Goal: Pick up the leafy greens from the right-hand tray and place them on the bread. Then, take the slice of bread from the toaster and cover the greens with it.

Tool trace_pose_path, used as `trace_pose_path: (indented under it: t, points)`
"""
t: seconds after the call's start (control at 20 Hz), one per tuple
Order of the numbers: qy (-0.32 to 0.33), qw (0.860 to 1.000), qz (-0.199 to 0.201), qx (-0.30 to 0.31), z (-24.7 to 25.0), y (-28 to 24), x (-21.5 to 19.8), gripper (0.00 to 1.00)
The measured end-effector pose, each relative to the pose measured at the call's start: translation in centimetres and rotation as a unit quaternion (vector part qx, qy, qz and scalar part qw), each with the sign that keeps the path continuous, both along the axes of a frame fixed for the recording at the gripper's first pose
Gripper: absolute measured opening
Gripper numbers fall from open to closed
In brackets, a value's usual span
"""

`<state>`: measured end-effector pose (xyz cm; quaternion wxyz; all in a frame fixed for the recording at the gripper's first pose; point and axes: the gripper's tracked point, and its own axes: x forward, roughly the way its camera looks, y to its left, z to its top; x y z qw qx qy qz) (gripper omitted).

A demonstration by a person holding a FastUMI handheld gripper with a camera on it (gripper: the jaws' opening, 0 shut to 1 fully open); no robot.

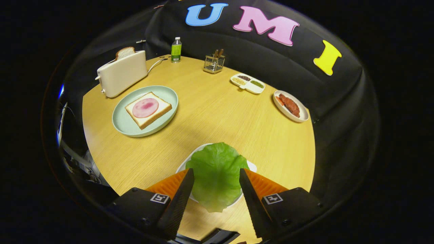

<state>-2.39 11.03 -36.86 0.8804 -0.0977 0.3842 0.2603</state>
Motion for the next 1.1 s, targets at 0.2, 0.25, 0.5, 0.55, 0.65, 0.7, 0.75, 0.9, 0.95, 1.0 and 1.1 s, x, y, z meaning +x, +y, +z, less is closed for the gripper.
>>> trace_pose_path:
  t: [0.2,0.25,0.5,0.55,0.65,0.7,0.75,0.9,0.95,1.0,1.1]
  points:
    - [0.049,0.999,-0.012,0.019,-2.5,0.6,0.9,0.78]
    - [0.058,0.998,-0.014,0.022,-3.0,0.7,1.1,0.77]
    - [0.098,0.994,-0.016,0.036,-5.0,0.8,0.4,0.73]
    - [0.098,0.994,-0.023,0.043,-4.8,0.7,0.4,0.69]
    - [0.1,0.994,-0.029,0.04,-5.3,0.2,0.6,0.61]
    - [0.104,0.993,-0.041,0.045,-5.4,0.1,0.8,0.4]
    - [0.112,0.991,-0.051,0.05,-5.3,-0.2,1.0,0.2]
    - [0.113,0.991,-0.053,0.052,-5.4,-0.6,1.1,0.06]
    - [0.105,0.992,-0.051,0.048,-5.2,-0.8,1.1,0.06]
    - [0.098,0.993,-0.052,0.049,-4.8,-1.1,1.2,0.06]
    - [0.086,0.992,-0.06,0.064,-3.3,-1.3,1.3,0.06]
